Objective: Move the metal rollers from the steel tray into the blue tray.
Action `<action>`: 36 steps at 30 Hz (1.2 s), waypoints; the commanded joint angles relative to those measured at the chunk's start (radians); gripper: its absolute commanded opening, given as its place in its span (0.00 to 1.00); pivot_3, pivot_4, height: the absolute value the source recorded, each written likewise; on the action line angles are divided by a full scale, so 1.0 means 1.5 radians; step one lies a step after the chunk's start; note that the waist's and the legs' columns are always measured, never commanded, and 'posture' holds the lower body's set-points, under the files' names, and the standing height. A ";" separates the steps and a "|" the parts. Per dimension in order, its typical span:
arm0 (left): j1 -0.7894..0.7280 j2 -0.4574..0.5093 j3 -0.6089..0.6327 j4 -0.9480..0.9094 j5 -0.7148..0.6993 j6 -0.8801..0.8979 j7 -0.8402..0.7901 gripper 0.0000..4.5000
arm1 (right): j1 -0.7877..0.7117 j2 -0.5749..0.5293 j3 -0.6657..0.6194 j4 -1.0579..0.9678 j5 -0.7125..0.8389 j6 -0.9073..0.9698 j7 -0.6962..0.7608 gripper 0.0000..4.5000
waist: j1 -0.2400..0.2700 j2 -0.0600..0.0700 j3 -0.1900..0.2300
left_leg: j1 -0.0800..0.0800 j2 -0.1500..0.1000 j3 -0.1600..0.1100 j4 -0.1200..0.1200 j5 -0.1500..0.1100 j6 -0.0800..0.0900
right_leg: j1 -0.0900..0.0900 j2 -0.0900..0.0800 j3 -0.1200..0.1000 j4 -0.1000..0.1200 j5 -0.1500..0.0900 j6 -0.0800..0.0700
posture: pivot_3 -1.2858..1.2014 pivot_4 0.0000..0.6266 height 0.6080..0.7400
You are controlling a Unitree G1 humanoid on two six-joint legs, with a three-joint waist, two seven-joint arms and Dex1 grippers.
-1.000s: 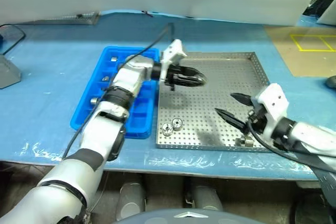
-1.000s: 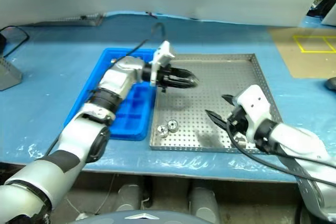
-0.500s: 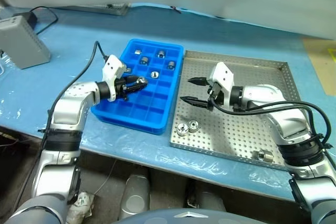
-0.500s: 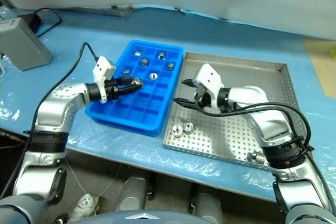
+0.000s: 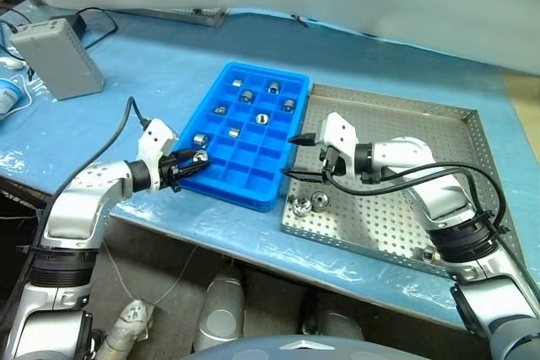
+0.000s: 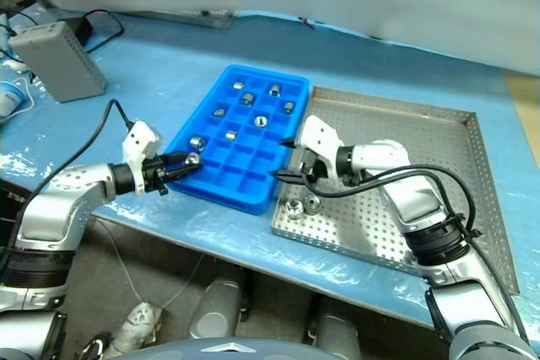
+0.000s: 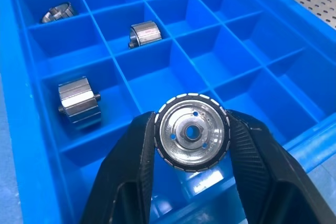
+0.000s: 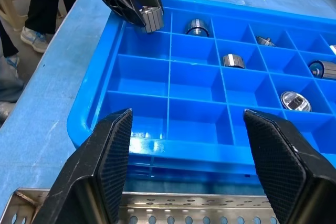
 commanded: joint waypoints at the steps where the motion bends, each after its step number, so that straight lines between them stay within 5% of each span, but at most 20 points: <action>1: -0.005 0.019 -0.010 0.034 0.010 -0.041 -0.012 0.39 | 0.009 -0.001 -0.019 -0.027 -0.001 -0.004 -0.007 0.78 | 0.000 0.000 0.000 | 0.000 0.000 0.000 0.000 0.000 0.000 | 0.000 0.000 0.000 0.000 0.000 0.000 | 0.68 0.24 1.00; 2: -0.003 0.022 -0.015 0.049 0.013 -0.053 -0.019 0.39 | 0.013 -0.001 -0.020 -0.031 -0.003 -0.002 -0.010 0.78 | -0.001 0.000 0.000 | 0.000 0.000 0.000 0.000 0.000 0.000 | 0.000 0.000 0.000 0.000 0.000 0.000 | 0.68 0.24 1.00; 8: -0.033 0.007 -0.041 0.156 0.032 -0.132 -0.031 0.79 | 0.025 0.001 -0.027 -0.048 -0.004 0.011 -0.025 0.78 | -0.003 0.001 -0.001 | 0.002 0.000 0.001 -0.002 0.000 -0.001 | 0.000 0.001 0.001 0.000 0.000 -0.001 | 0.66 0.24 1.00; 19: -0.138 -0.040 -0.064 0.247 0.013 -0.198 -0.091 0.79 | 0.077 -0.036 -0.069 -0.108 0.008 0.055 -0.039 0.78 | -0.002 0.001 -0.001 | 0.008 -0.001 0.001 -0.006 0.001 -0.002 | 0.004 0.001 0.003 0.000 -0.001 0.000 | 0.62 0.24 1.00; 27: -0.246 -0.095 -0.178 0.247 0.010 -0.208 -0.250 0.79 | 0.147 -0.111 -0.126 -0.221 0.049 0.122 -0.026 0.78 | -0.017 -0.001 0.000 | 0.004 -0.001 0.002 -0.005 0.002 -0.002 | 0.000 0.001 0.004 -0.001 0.001 -0.004 | 0.58 0.24 1.00; 33: -0.327 -0.174 -0.216 0.231 -0.034 -0.072 -0.274 0.79 | 0.226 -0.120 -0.112 -0.244 0.049 0.131 -0.041 0.78 | -0.042 -0.001 0.000 | 0.003 -0.001 0.003 -0.005 0.001 -0.002 | 0.000 0.001 0.004 -0.002 0.001 -0.003 | 0.56 0.24 1.00; 36: -0.329 -0.158 -0.230 0.197 -0.033 -0.038 -0.294 0.79 | 0.248 -0.120 -0.096 -0.223 0.036 0.119 -0.040 0.78 | -0.063 -0.001 0.000 | 0.003 -0.001 0.003 -0.005 0.001 -0.002 | 0.000 0.002 0.004 -0.002 0.001 -0.004 | 0.56 0.24 1.00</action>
